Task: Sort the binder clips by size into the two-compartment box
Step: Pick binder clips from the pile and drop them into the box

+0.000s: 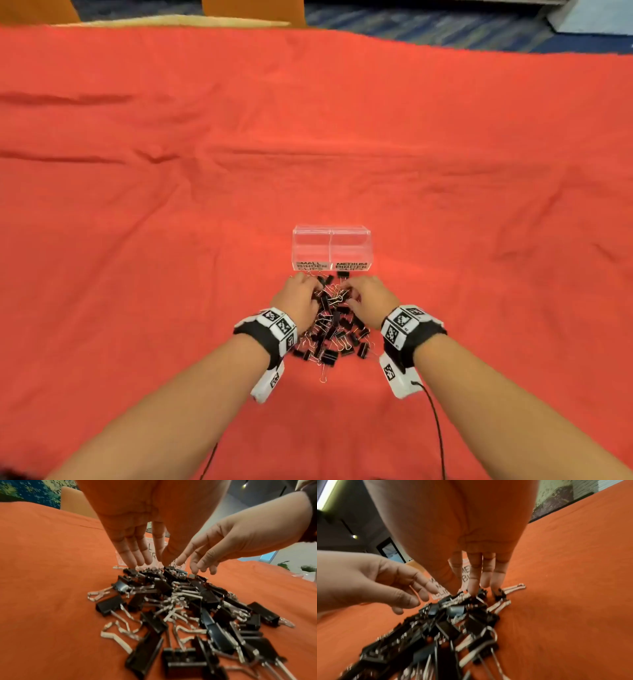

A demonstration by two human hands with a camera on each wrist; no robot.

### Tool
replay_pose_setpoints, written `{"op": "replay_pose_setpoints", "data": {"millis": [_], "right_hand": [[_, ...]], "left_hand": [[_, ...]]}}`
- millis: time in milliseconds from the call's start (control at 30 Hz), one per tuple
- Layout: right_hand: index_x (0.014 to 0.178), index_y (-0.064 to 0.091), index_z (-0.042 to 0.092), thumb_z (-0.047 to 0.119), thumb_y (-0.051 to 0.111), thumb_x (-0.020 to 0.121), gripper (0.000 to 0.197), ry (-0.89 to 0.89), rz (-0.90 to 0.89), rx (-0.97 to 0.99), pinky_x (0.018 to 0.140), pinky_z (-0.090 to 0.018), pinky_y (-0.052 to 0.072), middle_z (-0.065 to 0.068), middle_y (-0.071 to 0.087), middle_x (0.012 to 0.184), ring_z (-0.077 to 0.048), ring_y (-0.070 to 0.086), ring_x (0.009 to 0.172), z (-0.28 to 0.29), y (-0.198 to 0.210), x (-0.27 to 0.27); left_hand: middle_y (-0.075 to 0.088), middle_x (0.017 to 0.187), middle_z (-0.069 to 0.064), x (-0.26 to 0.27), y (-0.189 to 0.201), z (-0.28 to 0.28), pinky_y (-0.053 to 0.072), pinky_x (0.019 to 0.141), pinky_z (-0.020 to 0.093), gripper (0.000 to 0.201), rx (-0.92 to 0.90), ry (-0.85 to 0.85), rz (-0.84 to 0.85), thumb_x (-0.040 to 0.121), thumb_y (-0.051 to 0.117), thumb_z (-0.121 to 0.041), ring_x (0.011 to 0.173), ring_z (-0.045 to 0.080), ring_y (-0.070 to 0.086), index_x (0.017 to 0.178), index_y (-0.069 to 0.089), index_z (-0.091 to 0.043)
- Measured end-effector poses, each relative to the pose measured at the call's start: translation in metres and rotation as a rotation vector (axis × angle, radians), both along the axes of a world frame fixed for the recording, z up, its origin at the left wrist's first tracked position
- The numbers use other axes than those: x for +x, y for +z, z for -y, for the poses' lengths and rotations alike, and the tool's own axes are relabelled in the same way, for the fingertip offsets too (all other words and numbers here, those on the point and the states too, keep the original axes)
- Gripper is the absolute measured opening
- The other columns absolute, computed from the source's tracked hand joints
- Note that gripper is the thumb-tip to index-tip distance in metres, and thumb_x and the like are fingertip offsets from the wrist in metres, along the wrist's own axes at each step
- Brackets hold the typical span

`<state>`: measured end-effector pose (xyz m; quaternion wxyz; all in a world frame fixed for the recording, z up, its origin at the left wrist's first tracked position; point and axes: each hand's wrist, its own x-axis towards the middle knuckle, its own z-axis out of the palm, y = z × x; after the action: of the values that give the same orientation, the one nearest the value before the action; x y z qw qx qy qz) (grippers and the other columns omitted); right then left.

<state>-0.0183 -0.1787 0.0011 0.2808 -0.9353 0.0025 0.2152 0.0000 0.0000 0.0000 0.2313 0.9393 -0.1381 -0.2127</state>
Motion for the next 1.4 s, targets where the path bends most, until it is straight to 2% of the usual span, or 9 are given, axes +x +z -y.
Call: {"op": "replay_pose_setpoints", "data": {"millis": [100, 267, 367, 500, 800, 900, 1200, 1333, 1400], "right_hand": [[0.129, 0.051, 0.029, 0.016, 0.052, 0.091, 0.040, 0.052, 0.022, -0.102, 0.106, -0.040, 0.041, -0.003, 0.054, 0.124, -0.022, 0.043, 0.121, -0.006, -0.006, -0.004], [0.111, 0.061, 0.021, 0.013, 0.049, 0.090, 0.026, 0.052, -0.006, -0.153, 0.101, -0.040, 0.041, -0.010, 0.054, 0.121, -0.030, 0.045, 0.121, -0.001, -0.009, -0.012], [0.104, 0.062, 0.021, 0.011, 0.049, 0.088, 0.023, -0.019, 0.010, -0.094, 0.082, -0.035, 0.050, -0.007, 0.059, 0.101, -0.026, 0.057, 0.097, -0.002, -0.007, -0.003], [0.122, 0.055, 0.023, 0.014, 0.044, 0.092, 0.033, 0.022, 0.090, -0.126, 0.059, -0.030, 0.048, -0.001, 0.060, 0.083, -0.020, 0.057, 0.067, -0.023, 0.002, 0.015], [0.114, 0.051, 0.011, 0.018, 0.050, 0.093, 0.022, 0.061, 0.143, -0.299, 0.058, -0.033, 0.049, -0.010, 0.066, 0.092, -0.027, 0.062, 0.078, -0.036, -0.019, 0.029], [0.111, 0.052, 0.010, 0.022, 0.051, 0.091, 0.024, 0.084, 0.185, -0.282, 0.071, -0.040, 0.055, -0.010, 0.063, 0.103, -0.029, 0.061, 0.091, -0.035, -0.023, 0.027], [0.102, 0.057, 0.003, 0.012, 0.040, 0.093, 0.021, 0.005, 0.192, -0.065, 0.082, -0.035, 0.045, -0.011, 0.058, 0.102, -0.026, 0.053, 0.095, -0.018, -0.023, 0.012], [0.089, 0.055, 0.006, 0.014, 0.033, 0.096, 0.024, -0.300, 0.126, 0.180, 0.055, -0.028, 0.040, -0.004, 0.055, 0.077, -0.016, 0.048, 0.063, -0.006, -0.016, 0.007], [0.084, 0.053, 0.010, 0.018, 0.029, 0.097, 0.028, -0.415, 0.077, 0.318, 0.058, -0.033, 0.039, -0.003, 0.057, 0.074, -0.015, 0.048, 0.061, 0.000, -0.012, 0.007]], "left_hand": [[0.045, 0.123, 0.003, 0.000, -0.008, 0.004, 0.047, 0.078, 0.023, 0.047, 0.052, -0.019, 0.001, 0.092, 0.054, -0.015, 0.105, 0.015, 0.049, 0.136, 0.043, -0.025], [0.044, 0.109, 0.003, -0.003, -0.020, 0.002, 0.050, 0.078, 0.031, 0.043, 0.046, -0.024, 0.045, 0.091, 0.057, -0.020, 0.105, 0.018, 0.046, 0.132, 0.049, -0.027], [0.040, 0.100, -0.001, -0.007, -0.021, 0.002, 0.050, 0.076, 0.032, 0.037, 0.027, -0.010, 0.053, 0.090, 0.058, -0.021, 0.103, 0.018, 0.045, 0.126, 0.052, -0.028], [0.045, 0.106, 0.002, -0.015, -0.024, -0.001, 0.049, 0.080, 0.033, 0.034, 0.008, -0.011, 0.011, 0.088, 0.060, -0.026, 0.105, 0.020, 0.050, 0.122, 0.054, -0.027], [0.054, 0.110, 0.004, 0.001, -0.018, -0.020, 0.048, 0.094, 0.039, 0.027, -0.046, 0.094, 0.021, 0.091, 0.055, -0.025, 0.107, 0.022, 0.052, 0.118, 0.057, -0.017], [0.052, 0.121, 0.003, 0.012, -0.018, -0.017, 0.043, 0.102, 0.038, 0.031, -0.031, 0.073, 0.081, 0.092, 0.053, -0.017, 0.119, 0.021, 0.046, 0.123, 0.055, -0.016], [0.049, 0.124, 0.011, 0.027, -0.033, 0.007, 0.046, 0.094, 0.040, 0.051, 0.141, -0.100, 0.132, 0.088, 0.052, 0.000, 0.119, 0.029, 0.044, 0.137, 0.044, -0.013], [0.051, 0.116, 0.010, 0.030, -0.035, 0.011, 0.049, 0.087, 0.038, 0.033, 0.137, -0.052, 0.136, 0.087, 0.055, 0.003, 0.109, 0.028, 0.052, 0.118, 0.057, -0.008], [0.050, 0.115, 0.011, 0.030, -0.035, 0.011, 0.050, 0.086, 0.038, 0.021, 0.124, 0.005, 0.111, 0.088, 0.056, 0.000, 0.104, 0.027, 0.052, 0.108, 0.057, -0.006]]}}
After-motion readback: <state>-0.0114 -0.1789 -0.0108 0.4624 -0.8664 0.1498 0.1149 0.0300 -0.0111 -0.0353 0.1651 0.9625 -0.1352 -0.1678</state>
